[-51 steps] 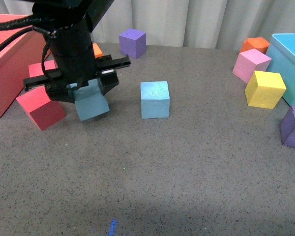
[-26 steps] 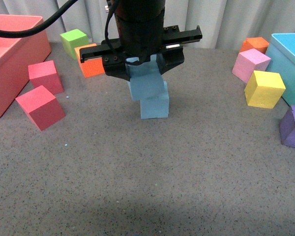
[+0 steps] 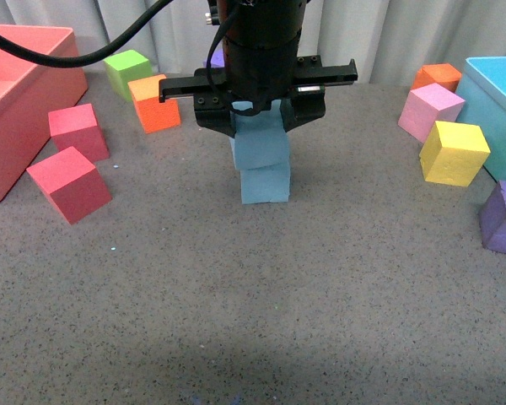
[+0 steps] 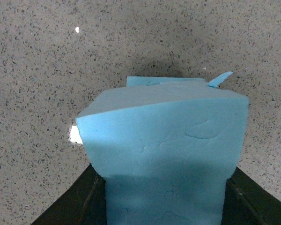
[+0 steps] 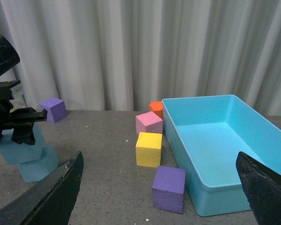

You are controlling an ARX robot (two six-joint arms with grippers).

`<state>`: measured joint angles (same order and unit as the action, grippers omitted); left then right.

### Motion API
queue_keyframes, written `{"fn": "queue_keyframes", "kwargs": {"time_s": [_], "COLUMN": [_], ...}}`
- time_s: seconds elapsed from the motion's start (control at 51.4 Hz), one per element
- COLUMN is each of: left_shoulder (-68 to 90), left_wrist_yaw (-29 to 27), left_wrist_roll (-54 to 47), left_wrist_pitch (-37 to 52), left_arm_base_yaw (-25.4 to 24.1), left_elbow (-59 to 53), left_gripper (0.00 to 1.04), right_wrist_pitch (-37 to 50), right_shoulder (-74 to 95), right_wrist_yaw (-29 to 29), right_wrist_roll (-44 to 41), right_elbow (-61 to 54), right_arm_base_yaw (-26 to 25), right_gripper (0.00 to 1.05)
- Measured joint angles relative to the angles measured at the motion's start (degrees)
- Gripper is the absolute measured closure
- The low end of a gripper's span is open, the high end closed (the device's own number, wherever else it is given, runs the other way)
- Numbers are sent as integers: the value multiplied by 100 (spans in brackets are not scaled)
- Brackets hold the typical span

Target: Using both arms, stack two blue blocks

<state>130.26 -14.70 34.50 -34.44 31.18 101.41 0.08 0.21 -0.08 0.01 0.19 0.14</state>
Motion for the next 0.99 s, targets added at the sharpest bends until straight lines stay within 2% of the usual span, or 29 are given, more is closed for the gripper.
{"fn": "queue_keyframes", "kwargs": {"time_s": [0.584,0.856,0.914,0.953,0.992], "left_shoulder": [295,225,107,24,-98], "left_wrist_yaw": [-81,-155,-109,-35,-11], "left_wrist_roll": [-426,-544,-540,-546,-544], "left_wrist_pitch": [-39,188,214,251,323], "left_arm_base_yaw": [48,48,48,48,48], "left_elbow": [352,262,164,90,-26], "left_gripper": [57,20,9,5,6], "right_wrist_pitch": [0,0,0,0,0], "right_shoulder": [0,0,0,0,0], "right_wrist_yaw": [2,0,0,0,2], "right_wrist_roll": [0,0,0,0,0], "right_elbow": [0,0,0,0,0], "right_arm_base_yaw": [0,0,0,0,0], "right_gripper": [10,10,10,10,10]}}
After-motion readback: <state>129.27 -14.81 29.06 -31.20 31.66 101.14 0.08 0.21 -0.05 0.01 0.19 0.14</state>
